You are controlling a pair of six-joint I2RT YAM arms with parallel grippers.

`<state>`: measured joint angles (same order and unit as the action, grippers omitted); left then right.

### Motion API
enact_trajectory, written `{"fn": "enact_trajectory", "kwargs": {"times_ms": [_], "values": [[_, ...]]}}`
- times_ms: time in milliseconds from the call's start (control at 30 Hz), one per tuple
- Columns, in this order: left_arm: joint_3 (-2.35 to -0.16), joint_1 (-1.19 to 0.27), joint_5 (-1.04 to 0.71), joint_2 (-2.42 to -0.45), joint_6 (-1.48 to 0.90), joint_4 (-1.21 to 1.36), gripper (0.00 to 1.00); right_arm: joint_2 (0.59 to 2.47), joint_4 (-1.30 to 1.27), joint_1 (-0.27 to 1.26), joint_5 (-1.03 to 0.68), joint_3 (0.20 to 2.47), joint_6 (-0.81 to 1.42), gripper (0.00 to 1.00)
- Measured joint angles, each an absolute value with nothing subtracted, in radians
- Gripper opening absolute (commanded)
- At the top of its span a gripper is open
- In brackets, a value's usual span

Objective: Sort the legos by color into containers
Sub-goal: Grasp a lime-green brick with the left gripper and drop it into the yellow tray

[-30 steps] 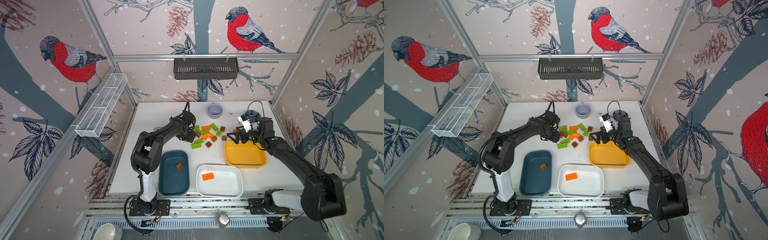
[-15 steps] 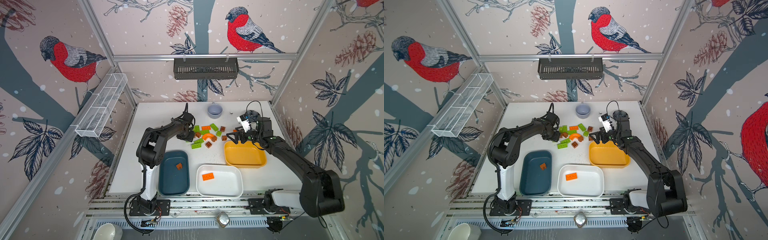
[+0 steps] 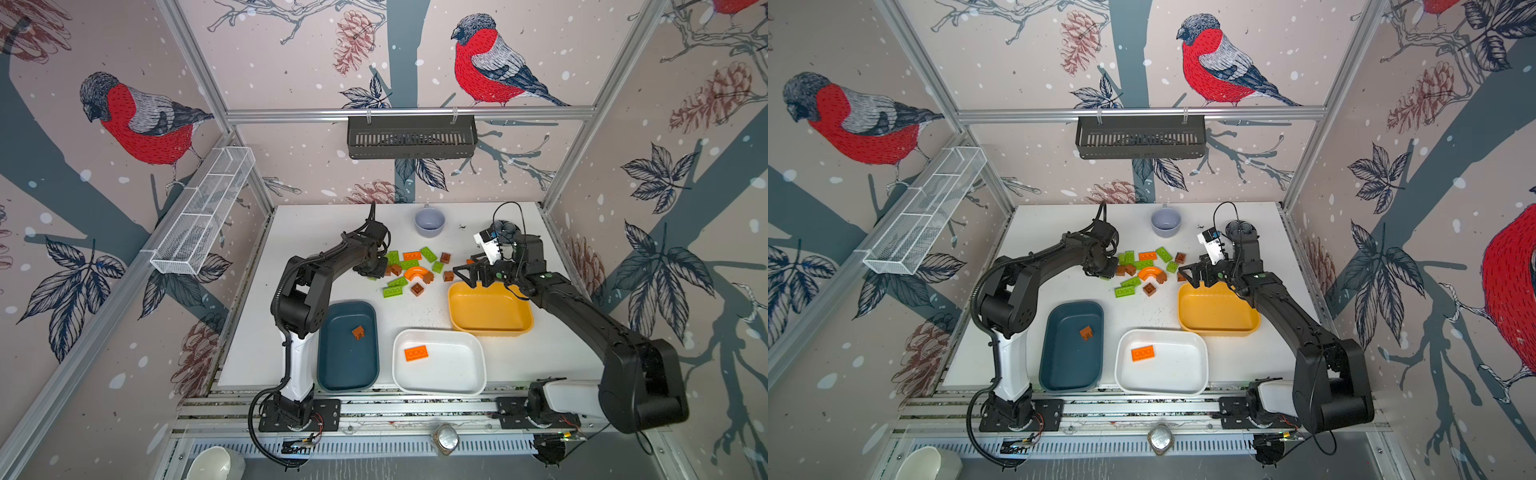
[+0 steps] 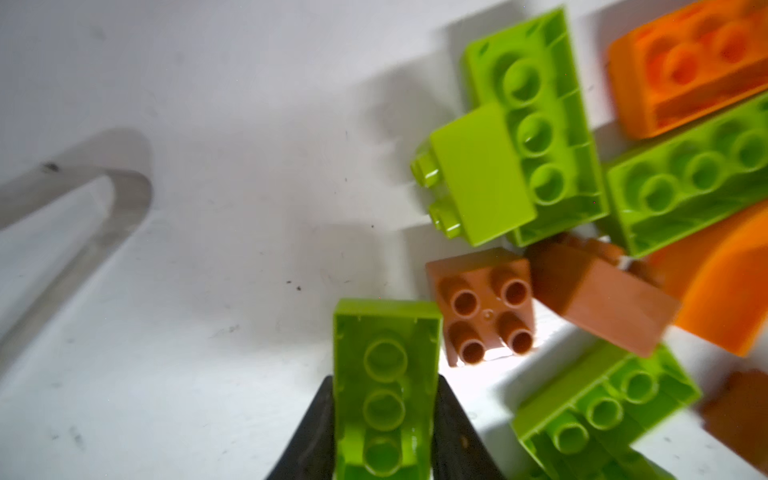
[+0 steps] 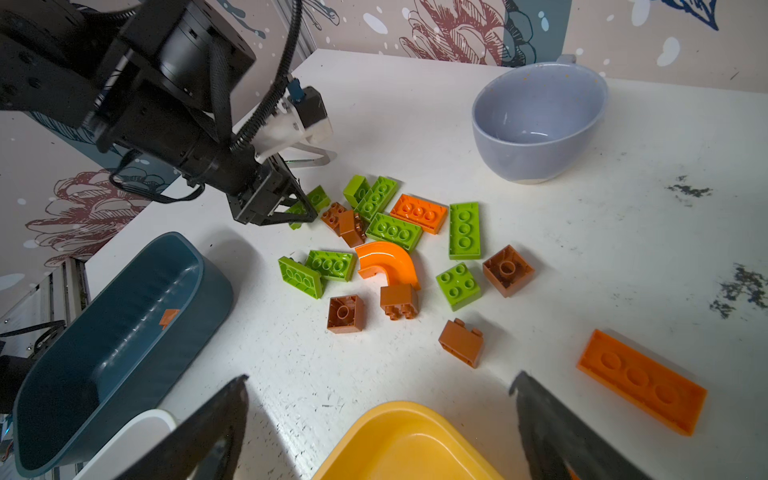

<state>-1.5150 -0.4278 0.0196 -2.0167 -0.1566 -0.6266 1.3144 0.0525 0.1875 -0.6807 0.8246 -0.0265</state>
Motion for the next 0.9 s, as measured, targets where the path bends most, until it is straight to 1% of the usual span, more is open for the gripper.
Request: {"fn": "enact_trajectory", "kwargs": {"times_ms": [167,300,400,600,900], "values": [[-1.61,-0.44,-0.048,-1.951,-0.156,-0.649,0.33,1.291,0.052,0.162,-0.681,0.825,-0.026,0.99],[-1.715,-0.5,-0.143,-1.944,-0.15,-0.649,0.32,1.258,0.052,0.134,-0.685,0.824,-0.018,0.99],[-1.774,-0.558,-0.219,-1.967,-0.152,-0.641,0.32,1.226,0.061,0.103,-0.694,0.823,0.001,0.99],[-1.802,-0.674,-0.364,-2.033,-0.178,-0.602,0.31,1.179,0.113,0.039,-0.704,0.804,0.033,0.99],[-1.82,-0.795,-0.477,-2.13,-0.205,-0.544,0.31,1.084,0.155,-0.034,-0.702,0.722,0.109,0.99]]}}
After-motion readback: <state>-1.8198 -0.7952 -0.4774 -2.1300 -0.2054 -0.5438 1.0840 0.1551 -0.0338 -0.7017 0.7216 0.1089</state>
